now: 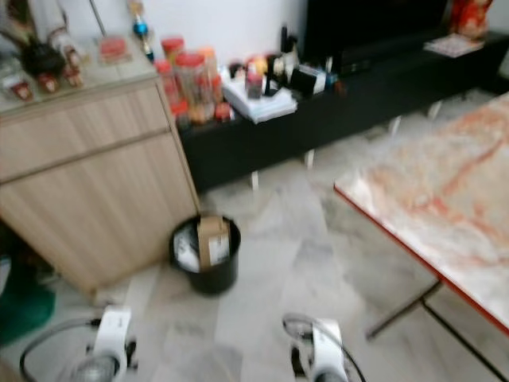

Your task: Picking trash to rubbish bin

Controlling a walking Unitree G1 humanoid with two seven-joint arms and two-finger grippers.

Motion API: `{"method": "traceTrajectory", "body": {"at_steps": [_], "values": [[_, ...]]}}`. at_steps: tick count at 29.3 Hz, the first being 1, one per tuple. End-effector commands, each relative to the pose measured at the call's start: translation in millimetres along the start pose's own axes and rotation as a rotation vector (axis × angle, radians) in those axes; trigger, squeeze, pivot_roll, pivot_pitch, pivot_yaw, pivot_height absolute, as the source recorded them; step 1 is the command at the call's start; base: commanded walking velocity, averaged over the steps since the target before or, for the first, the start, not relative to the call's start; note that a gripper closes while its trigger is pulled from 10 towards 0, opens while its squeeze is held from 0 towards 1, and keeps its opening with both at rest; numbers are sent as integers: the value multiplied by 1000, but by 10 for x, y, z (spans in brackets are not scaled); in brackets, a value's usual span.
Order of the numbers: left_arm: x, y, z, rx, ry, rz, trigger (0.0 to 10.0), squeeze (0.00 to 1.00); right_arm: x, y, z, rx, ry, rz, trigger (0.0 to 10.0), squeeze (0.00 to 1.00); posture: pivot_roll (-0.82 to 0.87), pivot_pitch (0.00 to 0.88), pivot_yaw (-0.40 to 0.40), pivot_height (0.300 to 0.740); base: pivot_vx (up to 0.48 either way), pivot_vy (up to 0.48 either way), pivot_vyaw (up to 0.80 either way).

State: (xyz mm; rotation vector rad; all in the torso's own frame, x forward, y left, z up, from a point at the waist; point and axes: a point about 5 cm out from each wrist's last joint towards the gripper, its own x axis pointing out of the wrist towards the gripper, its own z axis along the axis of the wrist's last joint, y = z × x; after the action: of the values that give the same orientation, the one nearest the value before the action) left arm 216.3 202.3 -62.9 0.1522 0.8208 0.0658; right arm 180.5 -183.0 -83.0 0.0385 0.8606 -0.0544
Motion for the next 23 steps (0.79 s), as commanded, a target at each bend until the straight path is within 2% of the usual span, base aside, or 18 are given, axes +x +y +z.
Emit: {"method": "traceTrajectory", "body": {"at_steps": [1, 7, 12, 18, 23], "values": [[4, 56, 16, 19, 0, 11, 10000, 0, 20, 87, 63, 10, -25, 17, 10000, 0, -114, 0, 30, 740, -270, 0, 0], [27, 48, 124, 12, -22, 7, 10000, 0, 52, 128, 190, 18, -59, 26, 10000, 0, -109, 0, 11, 740, -269, 0, 0], [41, 14, 199, -9, -42, 9, 10000, 0, 60, 93, 237, 0, -67, 29, 10000, 0, -107, 0, -4, 740, -267, 0, 0], [46, -31, 215, -5, -41, -7, 10000, 0, 68, 41, 301, 12, -89, 14, 10000, 0, -116, 0, 3, 740, -264, 0, 0], [44, -58, 183, 14, -20, -9, 10000, 0, 64, 55, 273, 15, -82, 14, 10000, 0, -113, 0, 0, 740, 0, 0, 0]]}}
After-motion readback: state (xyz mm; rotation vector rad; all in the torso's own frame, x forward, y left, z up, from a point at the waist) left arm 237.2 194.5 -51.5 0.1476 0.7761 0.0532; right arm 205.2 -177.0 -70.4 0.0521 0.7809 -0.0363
